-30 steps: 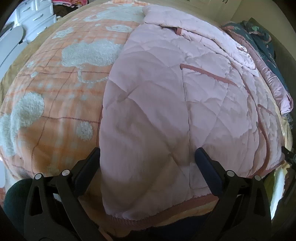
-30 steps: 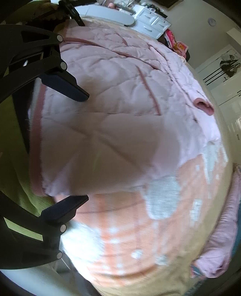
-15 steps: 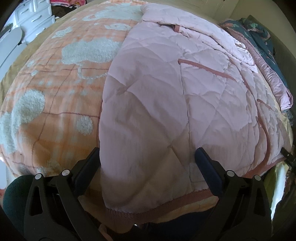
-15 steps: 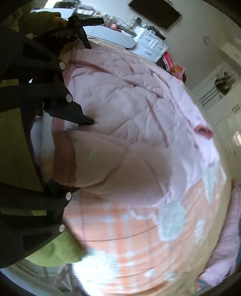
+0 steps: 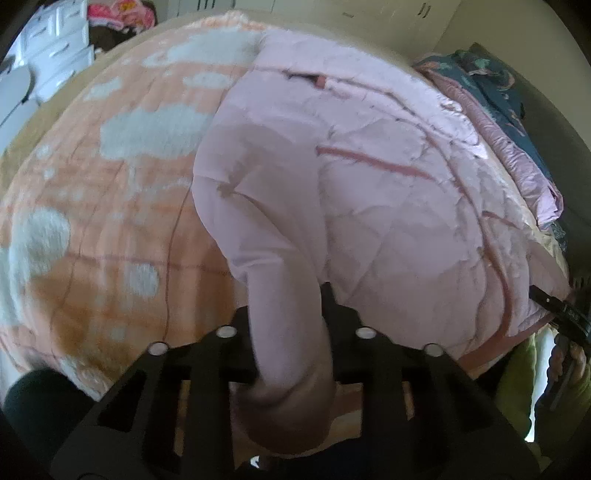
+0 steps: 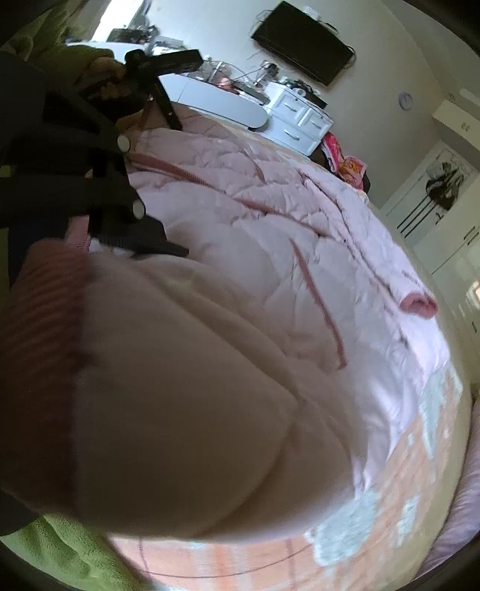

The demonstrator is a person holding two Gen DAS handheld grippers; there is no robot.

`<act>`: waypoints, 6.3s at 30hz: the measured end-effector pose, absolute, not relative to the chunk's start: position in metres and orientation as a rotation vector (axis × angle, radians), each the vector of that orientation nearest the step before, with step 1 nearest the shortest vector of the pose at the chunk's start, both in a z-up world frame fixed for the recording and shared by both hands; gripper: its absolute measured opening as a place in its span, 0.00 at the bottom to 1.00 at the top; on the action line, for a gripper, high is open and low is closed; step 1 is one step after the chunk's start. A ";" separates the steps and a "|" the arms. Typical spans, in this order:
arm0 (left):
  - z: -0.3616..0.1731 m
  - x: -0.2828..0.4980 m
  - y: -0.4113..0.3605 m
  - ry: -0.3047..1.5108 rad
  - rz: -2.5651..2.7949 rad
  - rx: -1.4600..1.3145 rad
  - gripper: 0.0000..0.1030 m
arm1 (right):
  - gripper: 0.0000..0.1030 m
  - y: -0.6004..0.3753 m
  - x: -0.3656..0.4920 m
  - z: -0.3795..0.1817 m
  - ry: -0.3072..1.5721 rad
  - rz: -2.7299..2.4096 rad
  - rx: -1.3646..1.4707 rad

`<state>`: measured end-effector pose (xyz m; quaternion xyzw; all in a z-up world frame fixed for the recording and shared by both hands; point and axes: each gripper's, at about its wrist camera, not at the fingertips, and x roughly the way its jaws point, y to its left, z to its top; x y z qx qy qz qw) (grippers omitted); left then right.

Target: Fold large clothes

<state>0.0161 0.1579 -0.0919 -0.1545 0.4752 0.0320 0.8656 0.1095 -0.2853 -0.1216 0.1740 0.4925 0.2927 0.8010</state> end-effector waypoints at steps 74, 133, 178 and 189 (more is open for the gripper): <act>0.073 0.320 0.223 0.624 0.249 -0.236 0.09 | 0.19 -0.215 0.458 0.031 0.795 0.571 0.510; -0.046 0.297 0.276 0.784 0.193 -0.406 0.90 | 0.92 -0.258 0.433 -0.069 0.840 0.305 0.133; -0.005 0.324 0.234 0.807 0.318 -0.276 0.74 | 0.96 -0.272 0.422 -0.040 0.823 0.316 0.425; -0.017 0.266 0.222 0.829 0.289 -0.387 0.90 | 0.96 -0.272 0.362 -0.033 0.771 0.293 0.330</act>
